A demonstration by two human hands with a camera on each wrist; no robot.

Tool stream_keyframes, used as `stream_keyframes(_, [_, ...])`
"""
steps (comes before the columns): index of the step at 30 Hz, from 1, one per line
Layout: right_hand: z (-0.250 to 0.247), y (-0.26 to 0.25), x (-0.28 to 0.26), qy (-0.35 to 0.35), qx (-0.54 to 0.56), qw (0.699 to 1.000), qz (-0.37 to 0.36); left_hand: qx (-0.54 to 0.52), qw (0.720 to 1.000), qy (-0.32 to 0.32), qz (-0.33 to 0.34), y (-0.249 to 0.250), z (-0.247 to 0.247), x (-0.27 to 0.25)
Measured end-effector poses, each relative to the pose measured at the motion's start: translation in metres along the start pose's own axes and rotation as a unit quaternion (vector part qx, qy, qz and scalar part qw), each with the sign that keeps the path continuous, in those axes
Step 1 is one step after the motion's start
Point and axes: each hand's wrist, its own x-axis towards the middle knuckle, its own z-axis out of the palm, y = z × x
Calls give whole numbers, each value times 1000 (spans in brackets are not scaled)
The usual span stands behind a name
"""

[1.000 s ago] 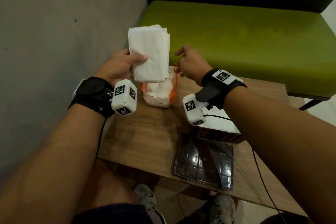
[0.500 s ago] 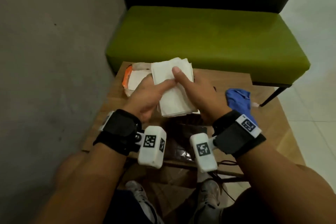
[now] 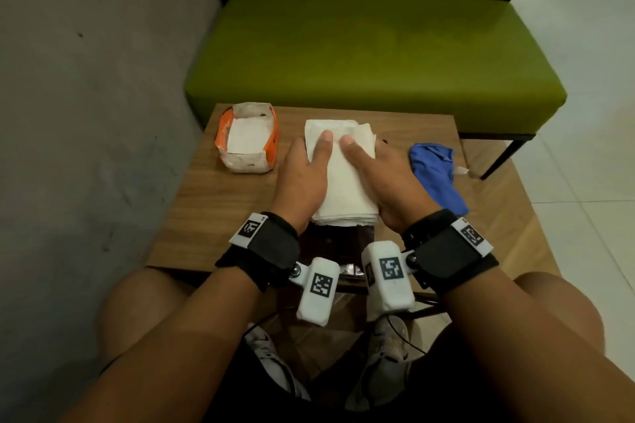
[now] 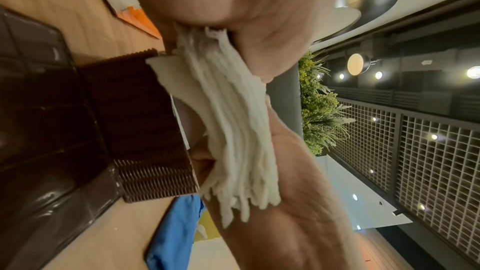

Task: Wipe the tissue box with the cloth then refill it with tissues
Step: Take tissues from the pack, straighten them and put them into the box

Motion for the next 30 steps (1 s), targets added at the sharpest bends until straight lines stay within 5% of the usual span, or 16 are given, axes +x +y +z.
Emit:
stream_keyframes(4, [-2,1,1,45,39,998,36,33,999,2,-6,-6,-3,2])
stream_keyframes(8, [-5,-2,-2,-23,67,996,59,63,997,-24,-24,-3,-6,2])
stream_keyframes(10, [-8,-2,-2,-3,69,996,55,73,995,-50,-39,3,-9,4])
stream_keyframes(15, [-11,-1,2,97,159,982,35,-24,982,-104,-157,24,-29,6])
stream_keyframes(19, [-6,-1,4,113,206,972,13,-125,949,-188,-219,20,-40,3])
stream_keyframes(24, [-11,-1,-5,70,173,981,45,-164,964,-54,-203,12,-44,16])
stream_keyframes(30, [-20,-15,-8,-17,57,993,107,-53,991,-32,-120,18,-35,15])
